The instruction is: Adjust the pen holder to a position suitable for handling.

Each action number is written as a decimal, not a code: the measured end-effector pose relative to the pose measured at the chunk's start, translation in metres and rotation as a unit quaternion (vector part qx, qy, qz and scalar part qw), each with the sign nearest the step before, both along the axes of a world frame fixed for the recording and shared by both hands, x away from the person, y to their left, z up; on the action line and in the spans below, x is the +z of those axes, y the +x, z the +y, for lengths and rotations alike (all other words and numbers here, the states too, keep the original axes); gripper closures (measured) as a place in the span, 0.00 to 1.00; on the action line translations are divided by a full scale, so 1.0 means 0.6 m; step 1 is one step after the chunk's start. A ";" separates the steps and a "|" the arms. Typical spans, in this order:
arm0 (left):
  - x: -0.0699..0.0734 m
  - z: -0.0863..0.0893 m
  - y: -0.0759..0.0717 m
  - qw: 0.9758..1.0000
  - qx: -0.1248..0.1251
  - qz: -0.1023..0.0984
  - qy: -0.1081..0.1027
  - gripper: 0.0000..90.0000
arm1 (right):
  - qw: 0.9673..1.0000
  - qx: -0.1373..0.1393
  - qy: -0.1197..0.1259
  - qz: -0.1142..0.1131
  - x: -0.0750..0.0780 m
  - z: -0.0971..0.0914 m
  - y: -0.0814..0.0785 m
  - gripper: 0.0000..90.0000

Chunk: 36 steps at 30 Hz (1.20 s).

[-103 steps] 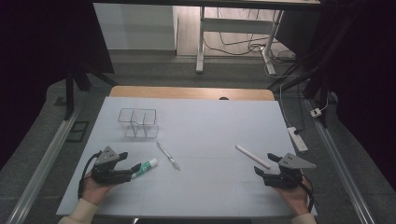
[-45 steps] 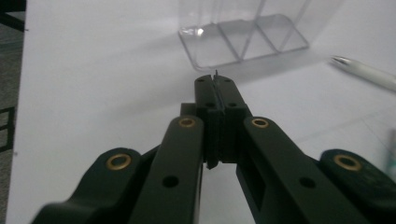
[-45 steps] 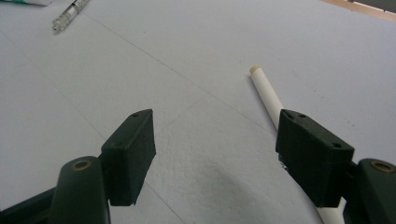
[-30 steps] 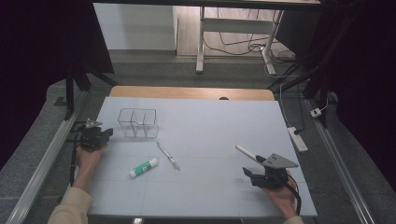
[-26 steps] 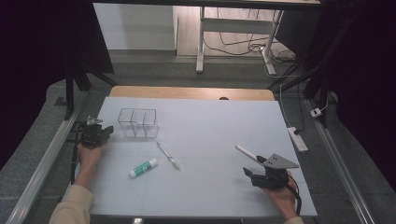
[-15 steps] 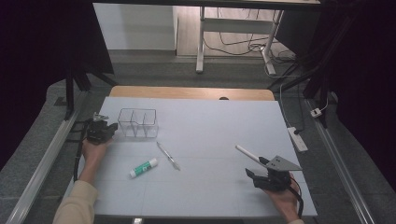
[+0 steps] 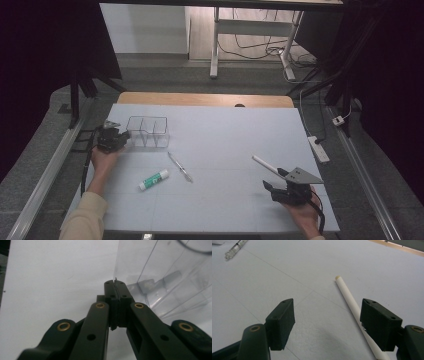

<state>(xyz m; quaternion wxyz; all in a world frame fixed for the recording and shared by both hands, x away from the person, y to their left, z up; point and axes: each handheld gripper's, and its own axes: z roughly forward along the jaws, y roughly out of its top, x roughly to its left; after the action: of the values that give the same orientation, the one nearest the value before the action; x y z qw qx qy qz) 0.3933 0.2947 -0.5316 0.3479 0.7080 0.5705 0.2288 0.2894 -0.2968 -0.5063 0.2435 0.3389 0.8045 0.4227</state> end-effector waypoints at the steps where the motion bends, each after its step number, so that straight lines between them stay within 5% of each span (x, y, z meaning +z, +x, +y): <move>1: 0.000 0.000 0.000 1.000 0.000 0.000 0.000 0.99 | 1.000 -0.003 0.000 -0.001 0.001 -0.001 0.000 0.30; 17: 0.011 -0.035 0.001 1.000 -0.018 -0.003 0.002 0.99 | 1.000 -0.005 0.016 -0.004 0.005 0.002 0.003 0.30; 36: 0.020 -0.082 0.023 0.999 -0.039 -0.007 0.009 0.99 | 1.000 -0.012 0.002 -0.003 0.001 0.000 -0.003 0.30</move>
<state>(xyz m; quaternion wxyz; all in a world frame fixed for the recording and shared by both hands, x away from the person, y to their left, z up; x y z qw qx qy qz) 0.4070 0.2454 -0.5194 0.3541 0.7310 0.5381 0.2251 0.2878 -0.2971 -0.5057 0.2500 0.3476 0.7987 0.4229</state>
